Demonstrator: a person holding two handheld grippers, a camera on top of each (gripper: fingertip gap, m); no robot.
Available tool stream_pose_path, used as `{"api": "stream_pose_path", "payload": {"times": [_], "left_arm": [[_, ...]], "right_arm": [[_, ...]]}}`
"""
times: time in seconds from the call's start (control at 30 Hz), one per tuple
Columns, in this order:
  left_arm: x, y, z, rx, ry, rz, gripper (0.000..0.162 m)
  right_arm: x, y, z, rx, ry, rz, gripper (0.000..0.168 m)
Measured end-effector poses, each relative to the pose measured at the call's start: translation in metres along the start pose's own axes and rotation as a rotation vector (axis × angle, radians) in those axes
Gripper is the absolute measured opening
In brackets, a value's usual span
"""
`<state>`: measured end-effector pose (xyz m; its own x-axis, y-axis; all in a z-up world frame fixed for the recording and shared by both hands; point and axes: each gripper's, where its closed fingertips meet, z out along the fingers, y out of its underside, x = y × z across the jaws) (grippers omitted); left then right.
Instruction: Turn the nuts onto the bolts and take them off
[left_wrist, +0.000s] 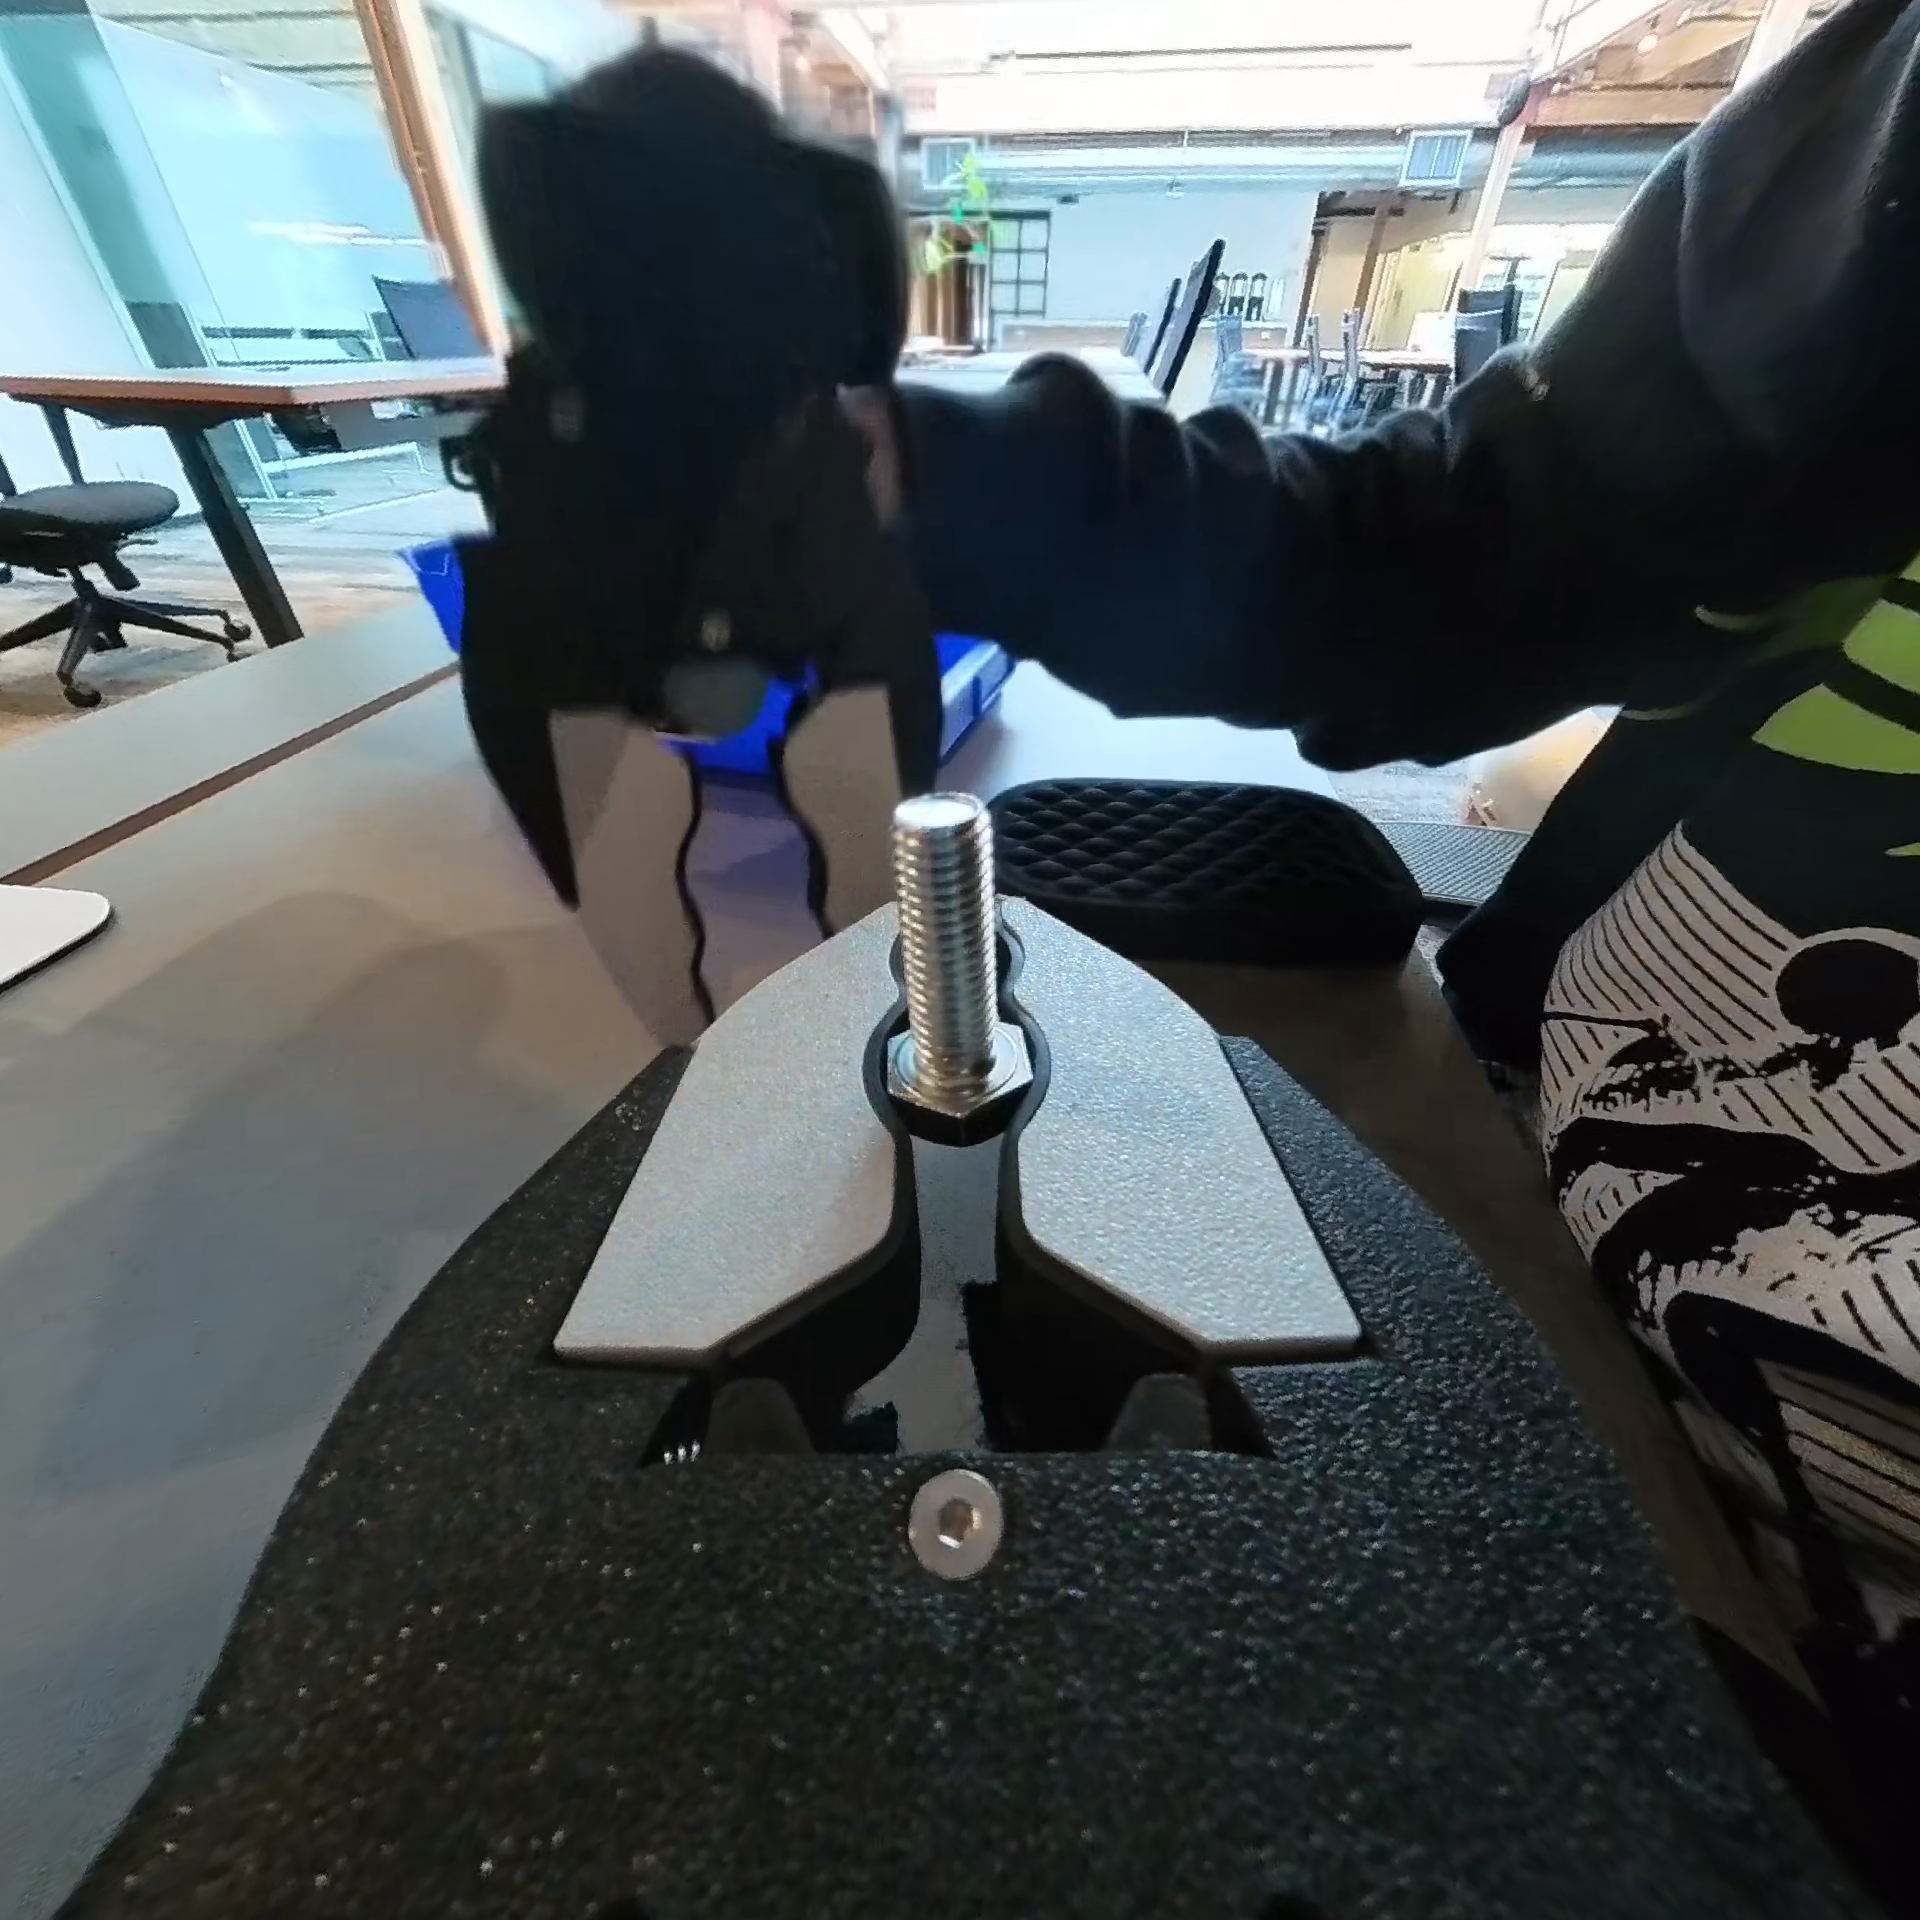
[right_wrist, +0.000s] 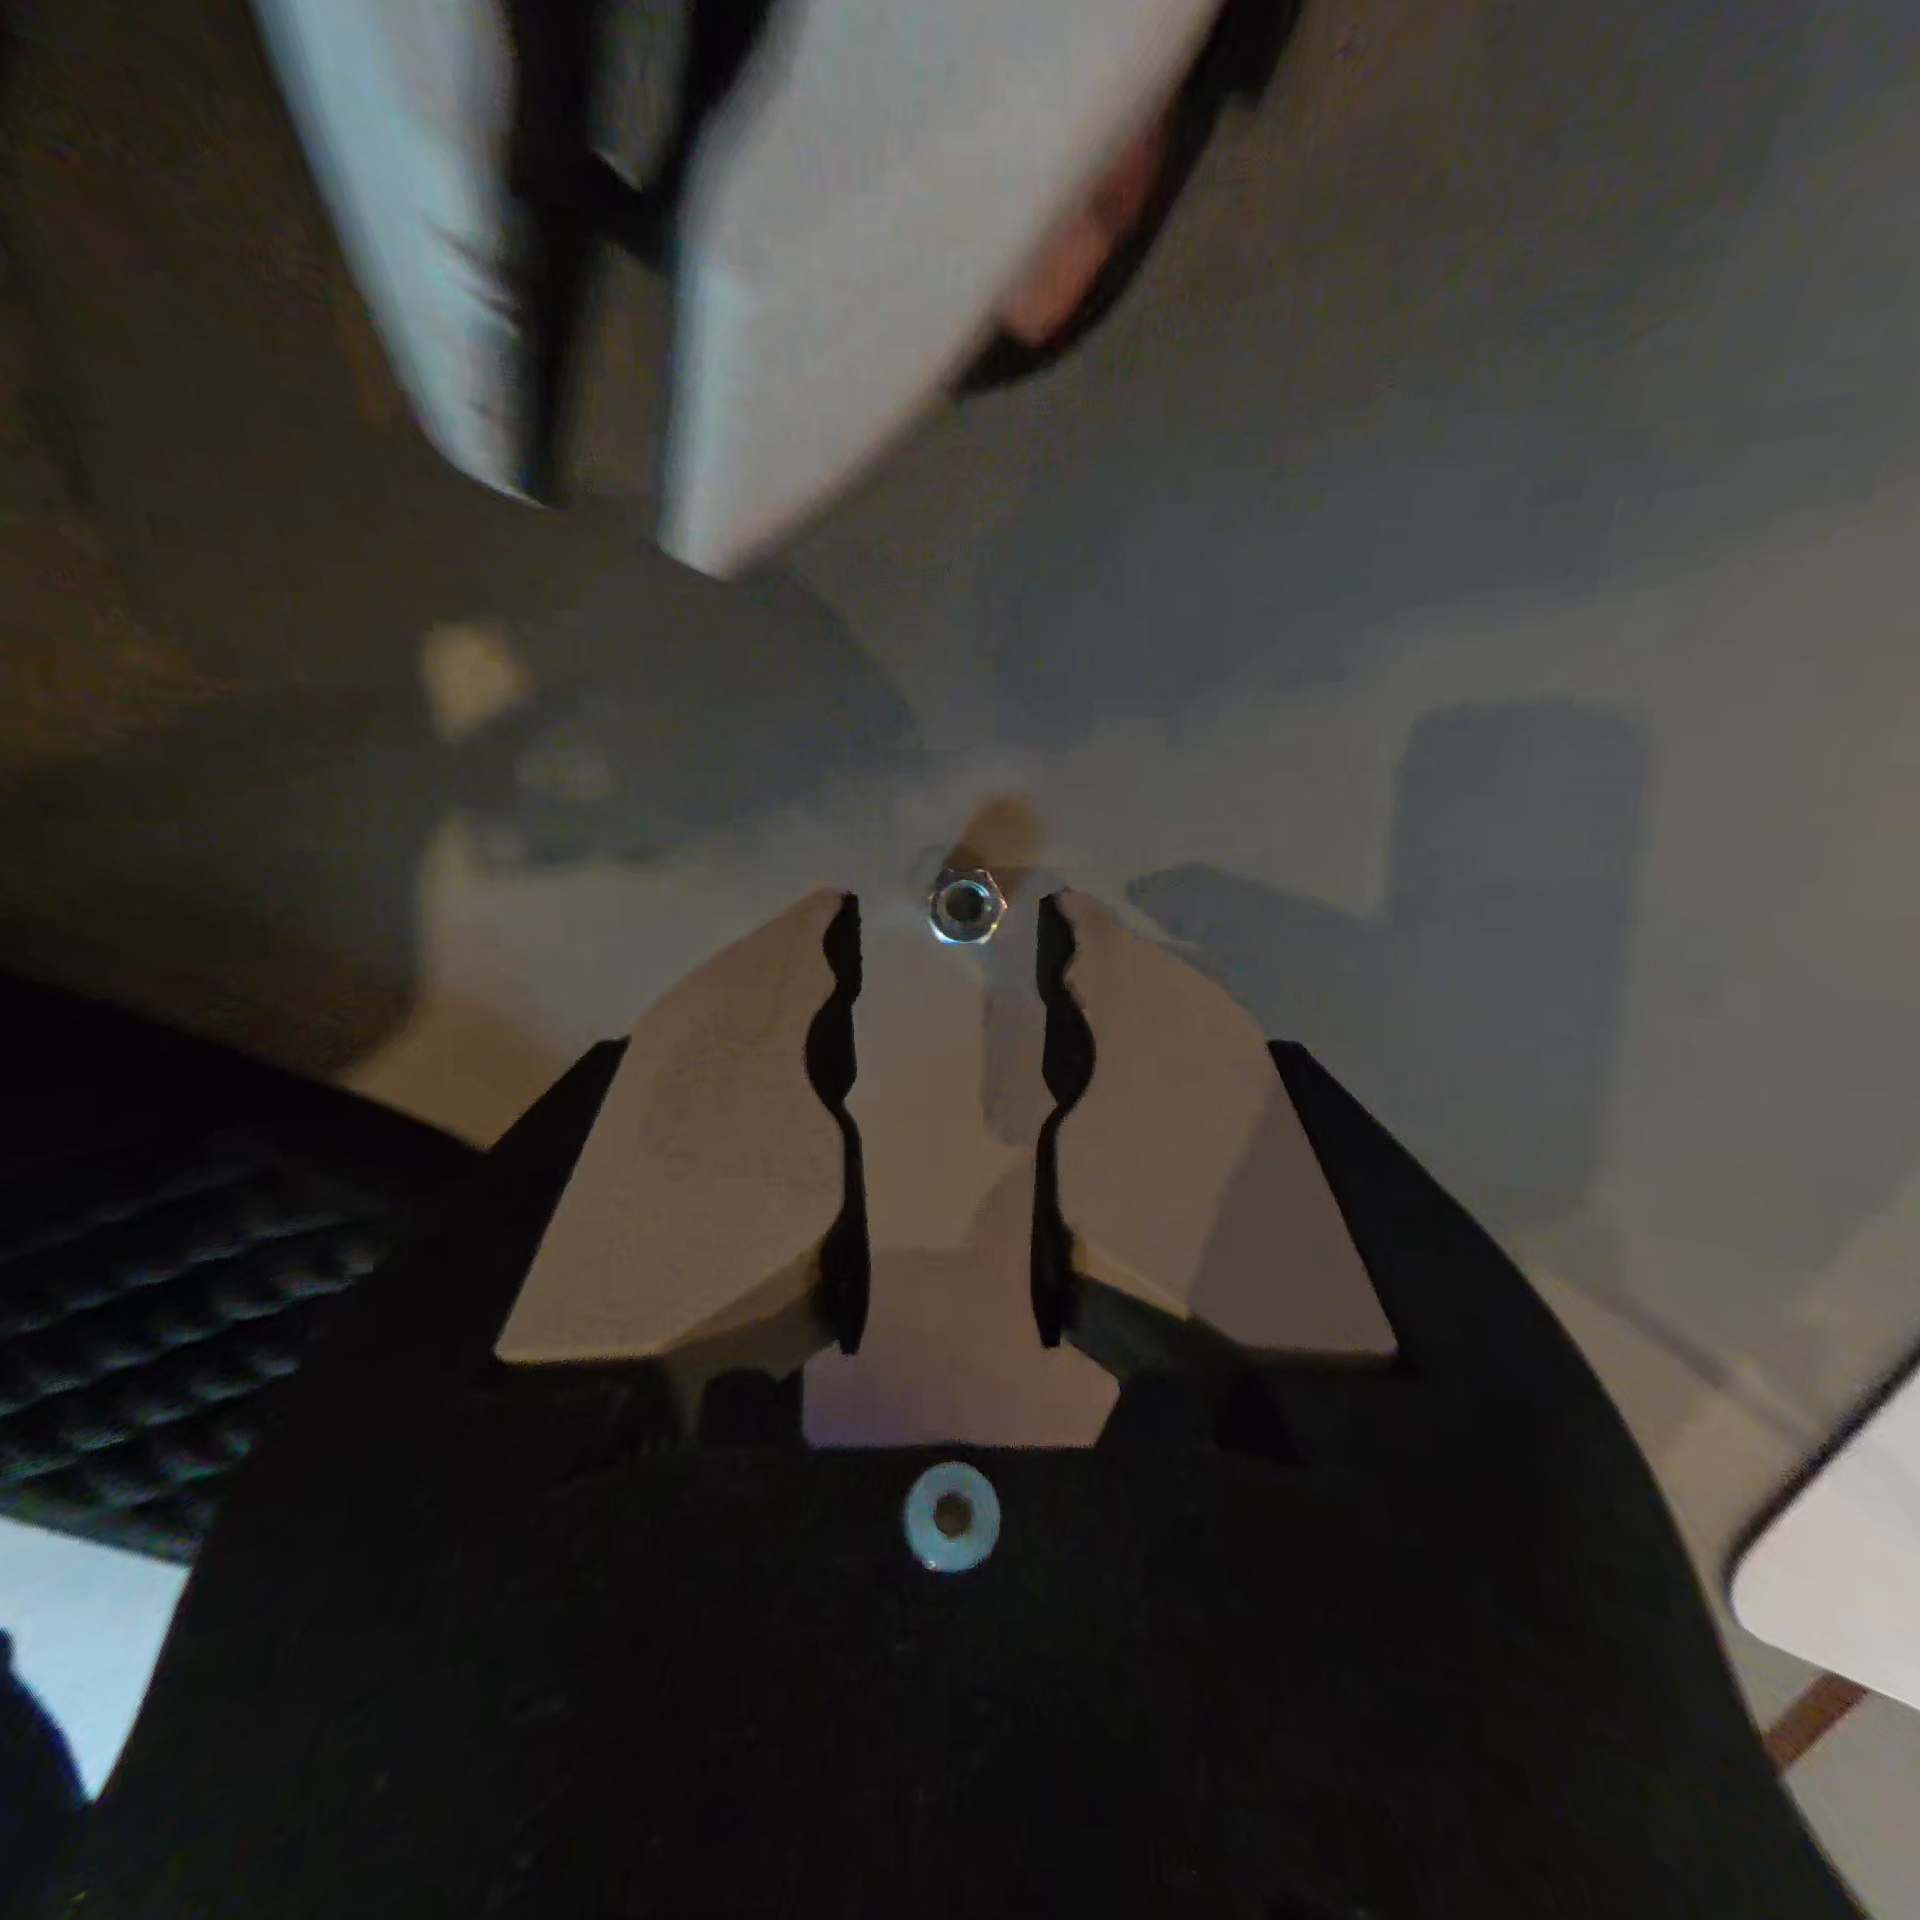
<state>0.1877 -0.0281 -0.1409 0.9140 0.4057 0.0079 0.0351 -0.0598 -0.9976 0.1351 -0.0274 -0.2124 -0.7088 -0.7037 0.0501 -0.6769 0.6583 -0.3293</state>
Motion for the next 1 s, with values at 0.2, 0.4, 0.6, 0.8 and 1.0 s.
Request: {"api": "stream_pose_path", "payload": {"times": [0.2,0.4,0.6,0.8,1.0], "left_arm": [[0.003,0.002,-0.001,0.01,0.022,0.001,0.011],[0.004,0.003,-0.001,0.011,0.03,0.001,0.011],[0.004,0.004,-0.001,0.007,0.038,-0.001,0.011],[0.007,0.006,0.0,-0.006,0.062,0.0,0.011],[0.01,0.005,-0.001,0.001,0.087,-0.008,0.011]], "right_arm": [[0.005,0.009,0.016,-0.051,-0.006,-0.007,0.03],[0.004,0.013,0.025,-0.094,-0.024,-0.036,0.027],[0.006,0.018,0.032,-0.148,-0.04,-0.065,0.019],[0.008,0.008,-0.002,-0.119,-0.028,-0.113,0.018],[0.001,-0.048,-0.07,-0.024,-0.03,-0.402,0.018]]}}
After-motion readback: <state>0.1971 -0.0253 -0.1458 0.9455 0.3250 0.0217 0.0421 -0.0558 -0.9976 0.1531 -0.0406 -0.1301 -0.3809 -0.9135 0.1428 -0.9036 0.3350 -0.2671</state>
